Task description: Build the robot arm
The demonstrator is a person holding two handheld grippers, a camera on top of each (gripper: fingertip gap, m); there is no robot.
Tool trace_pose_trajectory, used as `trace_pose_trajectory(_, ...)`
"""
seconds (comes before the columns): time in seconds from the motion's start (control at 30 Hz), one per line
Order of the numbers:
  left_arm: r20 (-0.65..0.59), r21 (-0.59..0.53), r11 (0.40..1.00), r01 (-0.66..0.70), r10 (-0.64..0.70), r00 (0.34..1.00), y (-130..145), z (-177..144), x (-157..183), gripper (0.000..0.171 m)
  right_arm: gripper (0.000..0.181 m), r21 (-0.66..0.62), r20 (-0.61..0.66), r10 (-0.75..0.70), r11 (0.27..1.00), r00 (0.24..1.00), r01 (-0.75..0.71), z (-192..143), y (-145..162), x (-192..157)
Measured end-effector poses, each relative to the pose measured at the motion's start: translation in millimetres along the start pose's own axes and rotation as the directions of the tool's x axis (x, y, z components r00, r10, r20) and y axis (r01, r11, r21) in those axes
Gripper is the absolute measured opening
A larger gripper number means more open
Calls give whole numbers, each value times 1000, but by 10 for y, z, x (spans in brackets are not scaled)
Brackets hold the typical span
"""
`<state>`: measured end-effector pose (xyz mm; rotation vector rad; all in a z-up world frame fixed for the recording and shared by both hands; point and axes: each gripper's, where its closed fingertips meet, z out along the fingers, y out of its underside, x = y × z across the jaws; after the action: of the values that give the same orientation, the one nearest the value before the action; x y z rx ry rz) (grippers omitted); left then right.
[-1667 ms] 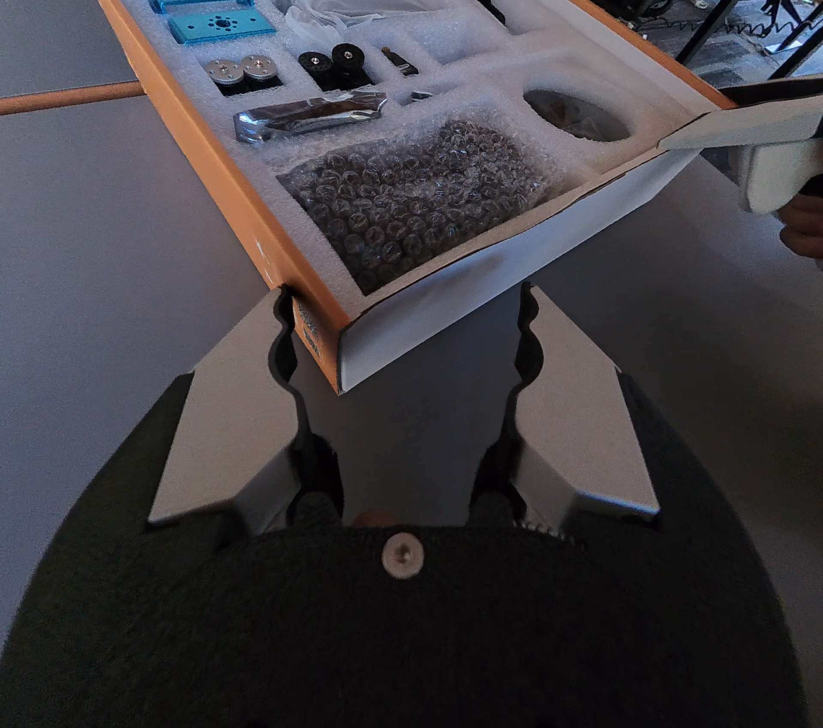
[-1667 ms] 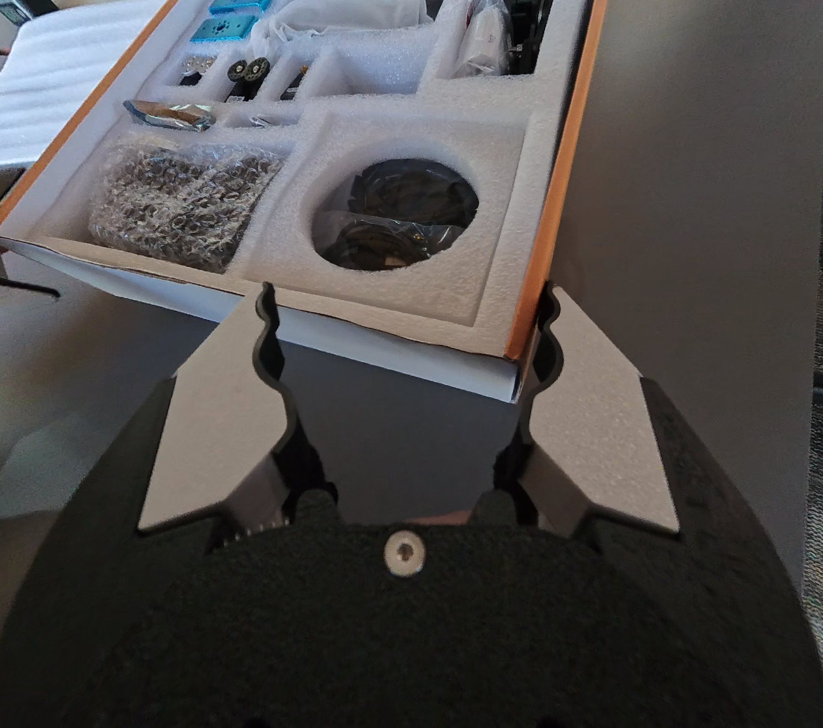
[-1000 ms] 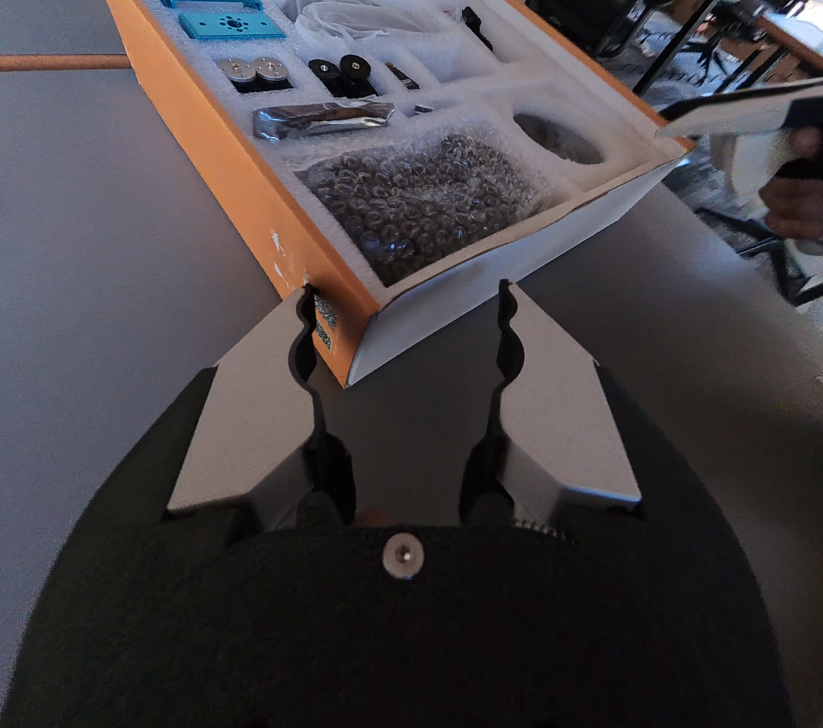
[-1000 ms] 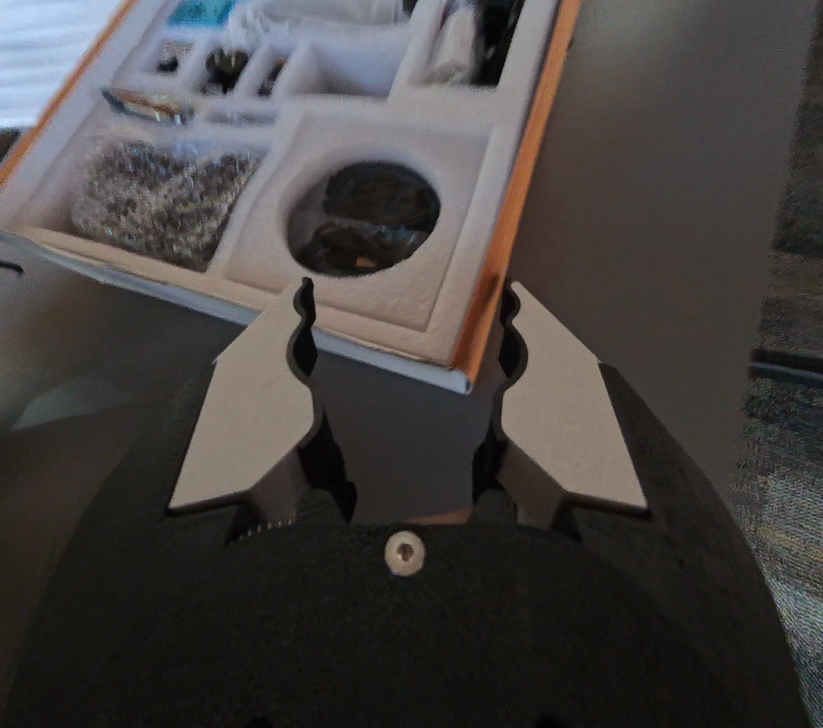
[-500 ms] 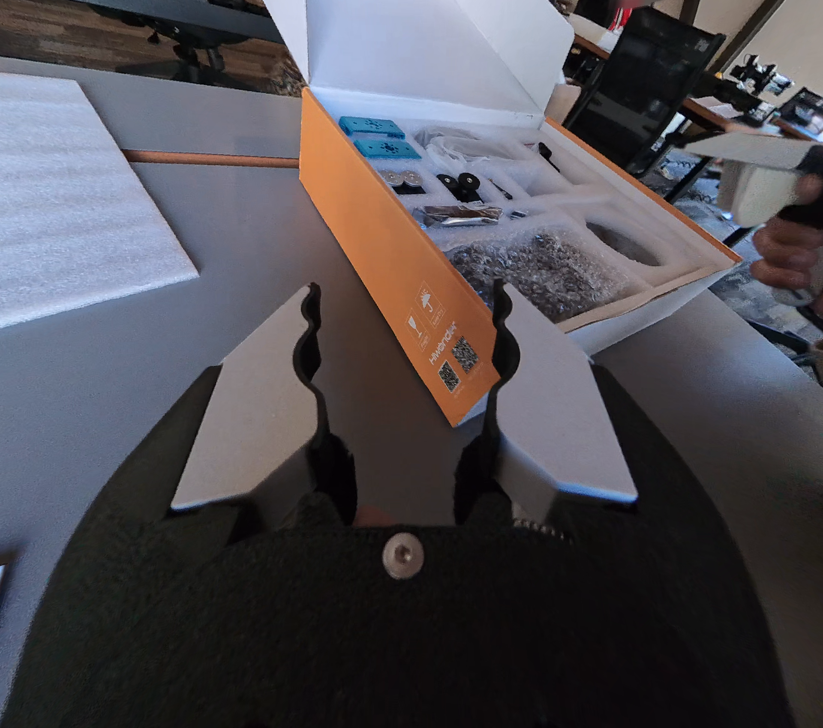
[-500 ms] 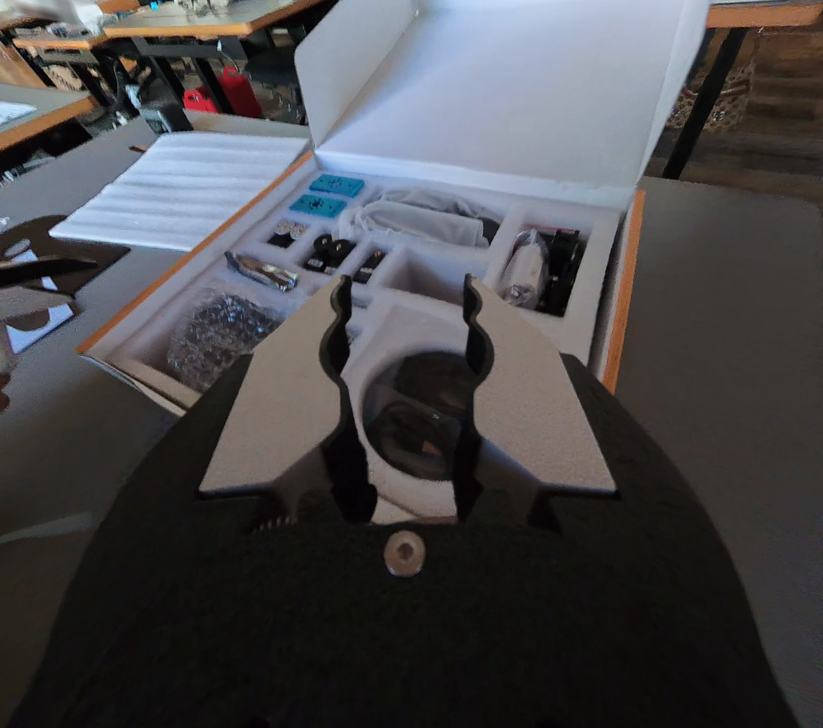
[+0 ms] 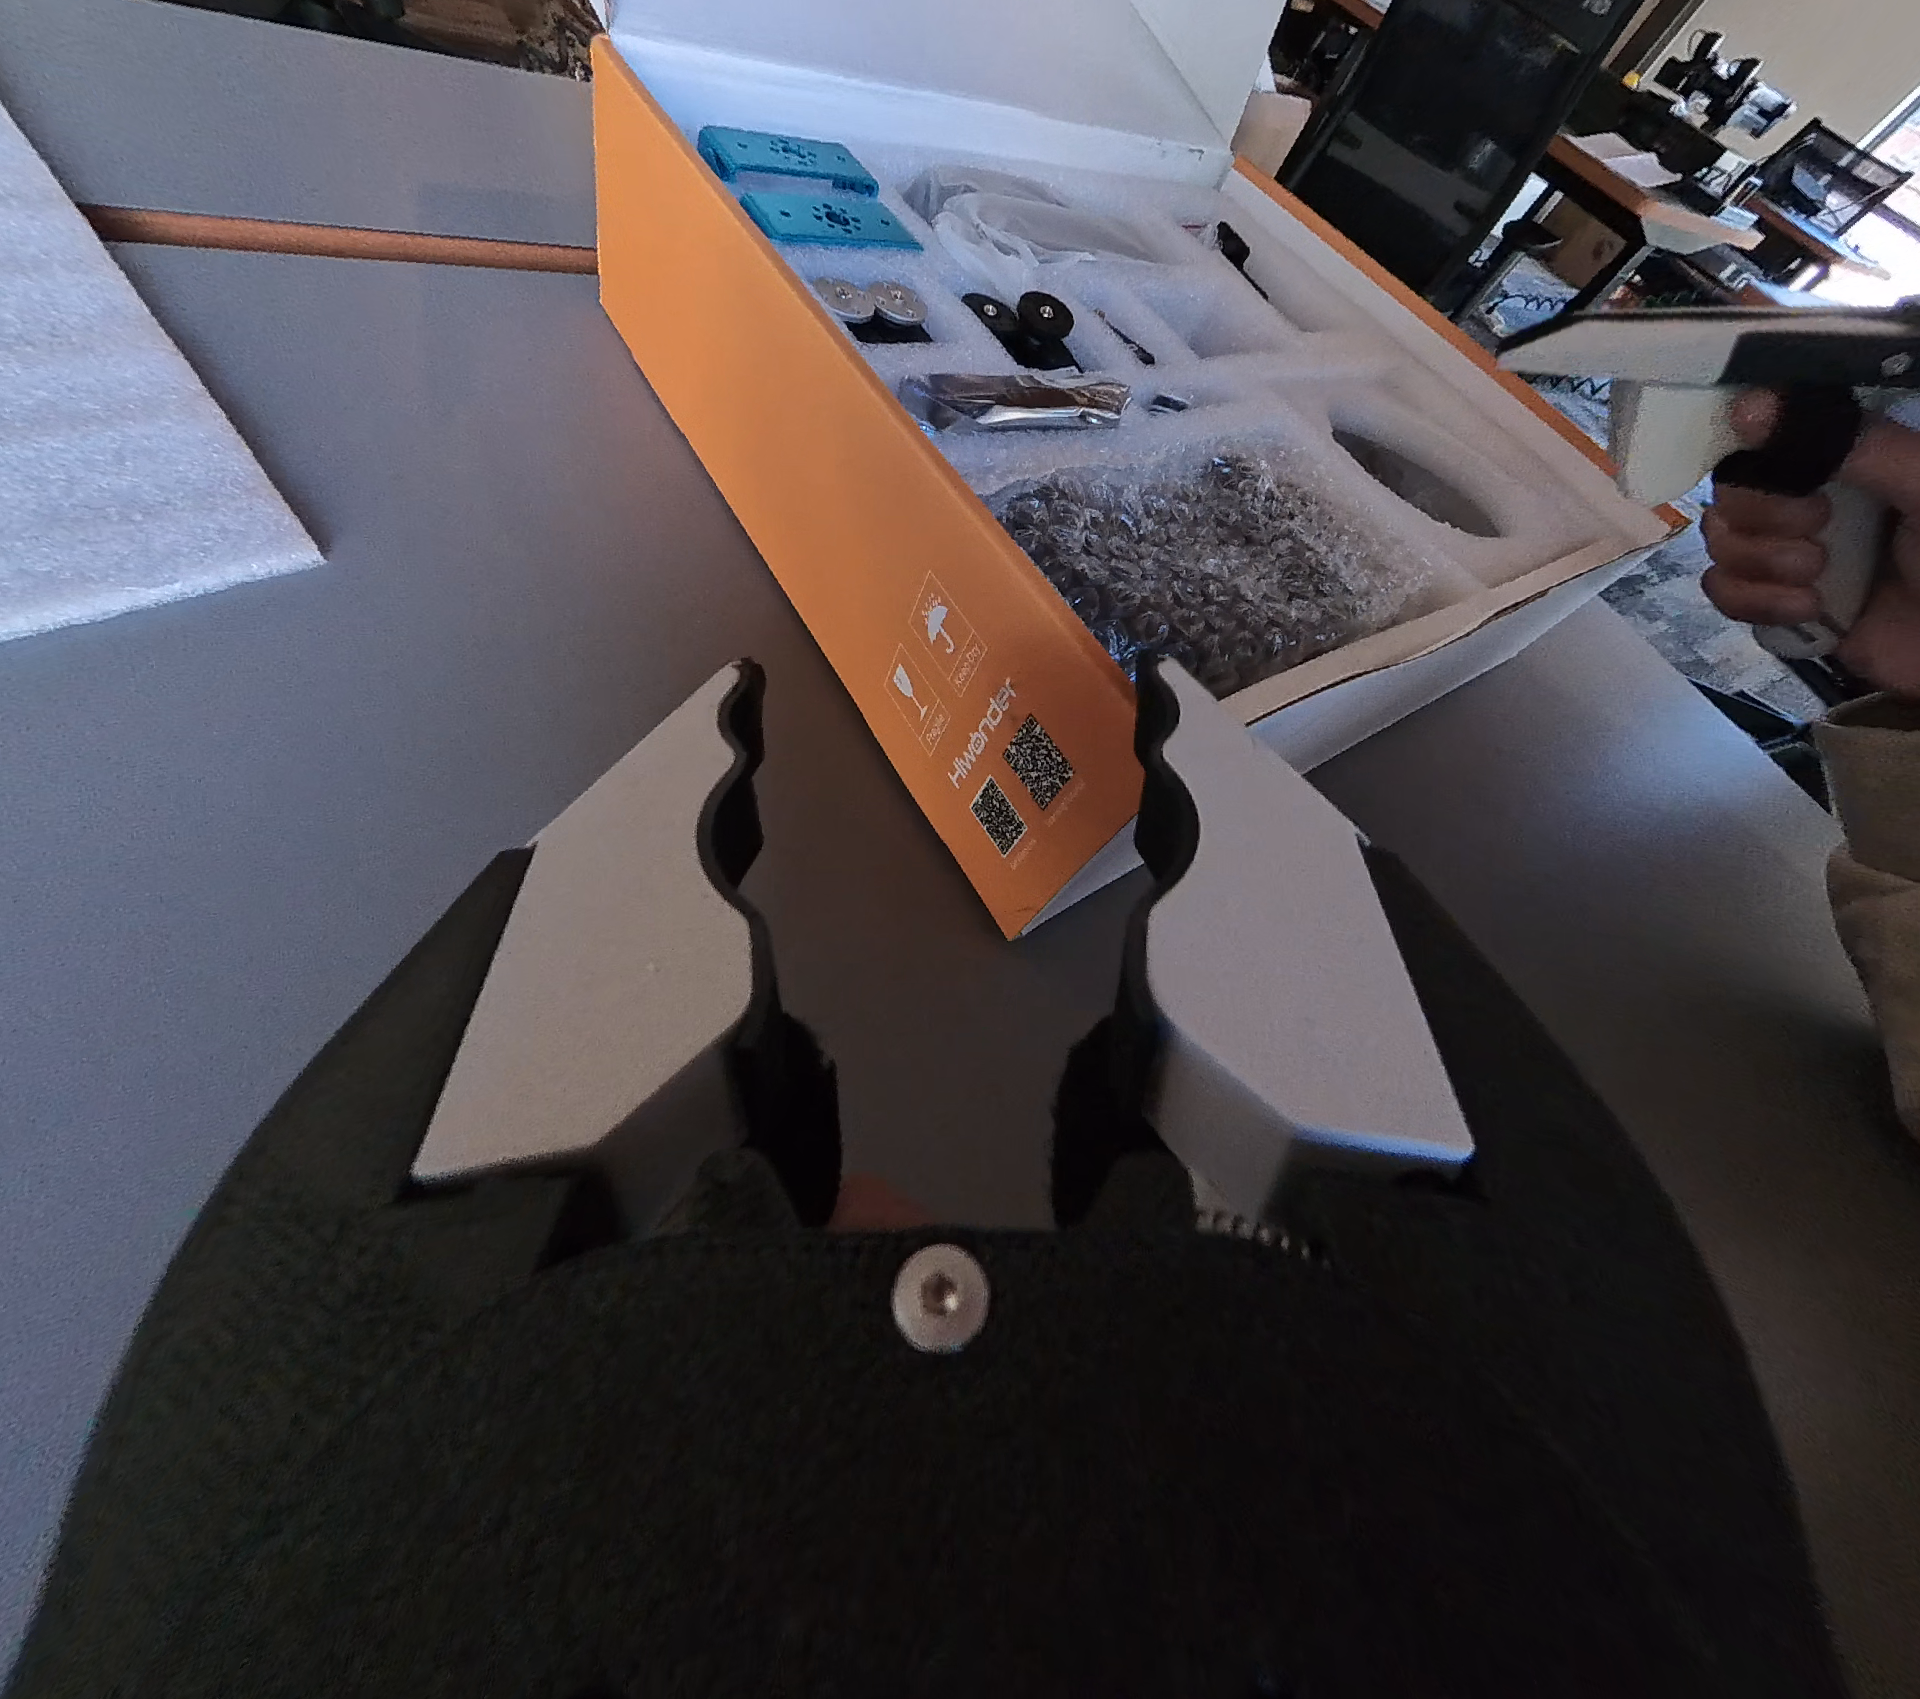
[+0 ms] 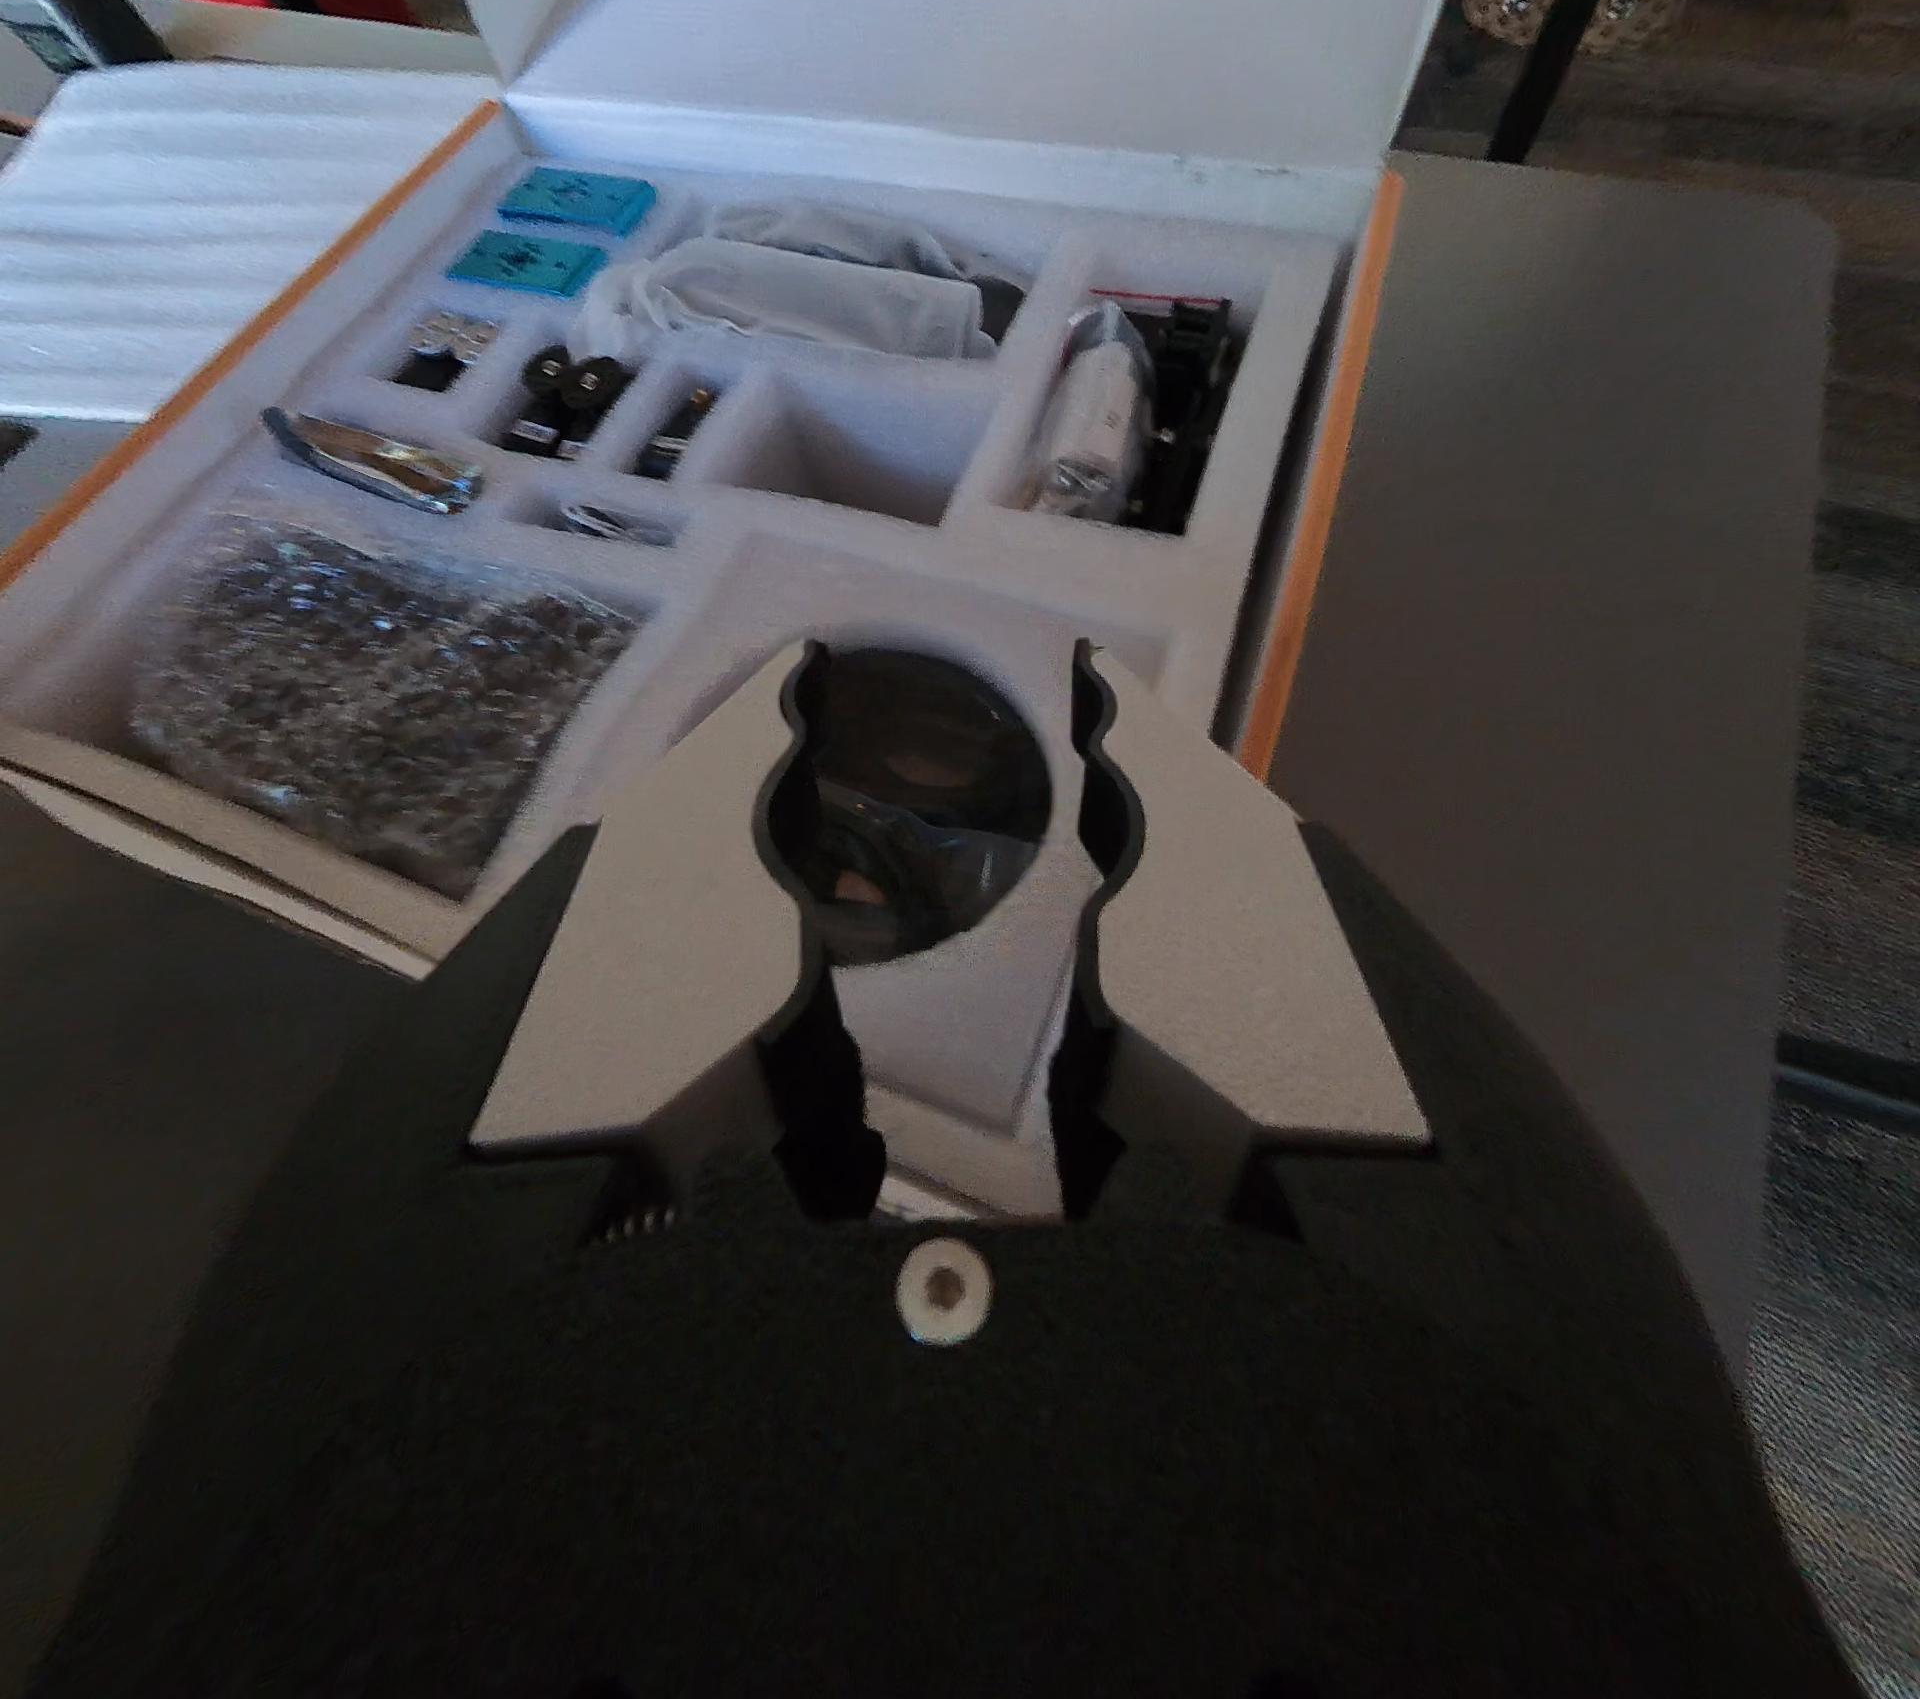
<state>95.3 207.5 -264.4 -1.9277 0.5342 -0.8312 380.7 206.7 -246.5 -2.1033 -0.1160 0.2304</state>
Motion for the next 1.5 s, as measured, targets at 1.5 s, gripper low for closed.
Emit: trace_pose_trajectory(1.5, -202, -43, 999, -16, 7, 979, 137, 109, 275, 66, 3, -247, 648, -584, 446, 489, 860, 1097, -124, -1722)
